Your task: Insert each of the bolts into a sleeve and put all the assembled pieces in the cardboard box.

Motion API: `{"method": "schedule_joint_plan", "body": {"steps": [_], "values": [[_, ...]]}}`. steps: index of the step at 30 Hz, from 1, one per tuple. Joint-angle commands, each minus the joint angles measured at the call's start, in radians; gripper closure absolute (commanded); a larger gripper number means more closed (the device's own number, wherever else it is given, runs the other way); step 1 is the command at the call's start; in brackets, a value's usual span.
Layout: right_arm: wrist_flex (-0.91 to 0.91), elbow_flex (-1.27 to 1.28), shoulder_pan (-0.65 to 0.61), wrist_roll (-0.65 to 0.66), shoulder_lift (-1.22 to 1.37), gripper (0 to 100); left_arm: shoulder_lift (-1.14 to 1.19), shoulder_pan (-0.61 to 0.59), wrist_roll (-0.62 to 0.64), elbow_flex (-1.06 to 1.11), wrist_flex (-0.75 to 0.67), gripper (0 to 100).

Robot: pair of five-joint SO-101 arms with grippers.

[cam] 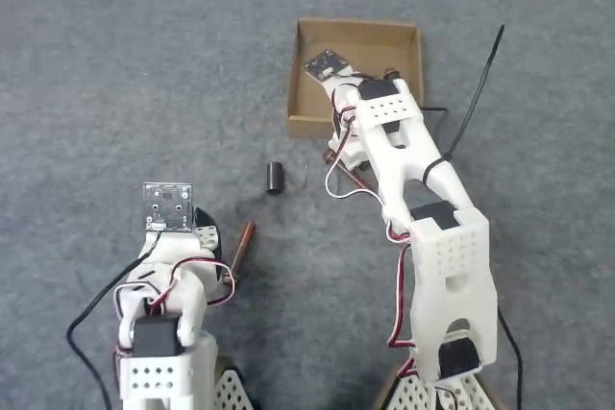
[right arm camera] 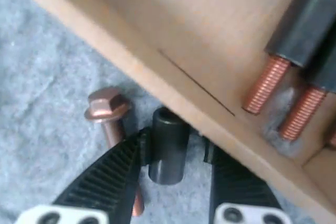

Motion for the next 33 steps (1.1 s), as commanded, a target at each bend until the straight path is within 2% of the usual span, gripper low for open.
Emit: {"method": "schedule_joint_plan", "body": {"steps": [1, 7, 11, 14, 22, 33], "values": [[0.021, -0.025, 0.007, 0.071, 0.001, 84.7, -0.002, -0.005, -0.012, -0.018, -0.026, 99], [0.021, -0.025, 0.01, 0.071, 0.001, 86.8, -0.002, -0.005, -0.012, -0.018, -0.026, 99], [0.021, -0.029, 0.01, 0.068, 0.001, 99.8, -0.002, -0.005, -0.012, -0.018, -0.026, 99], [0.024, -0.029, 0.01, 0.028, -0.007, 96.9, -0.002, -0.005, -0.012, -0.018, -0.026, 99], [0.09, -0.058, 0.021, -0.155, -0.082, 99.2, -0.002, -0.005, -0.012, -0.018, -0.026, 99], [0.369, -0.052, 0.054, -0.173, -0.265, 99.2, -0.002, -0.006, -0.012, -0.018, -0.026, 99]]}}
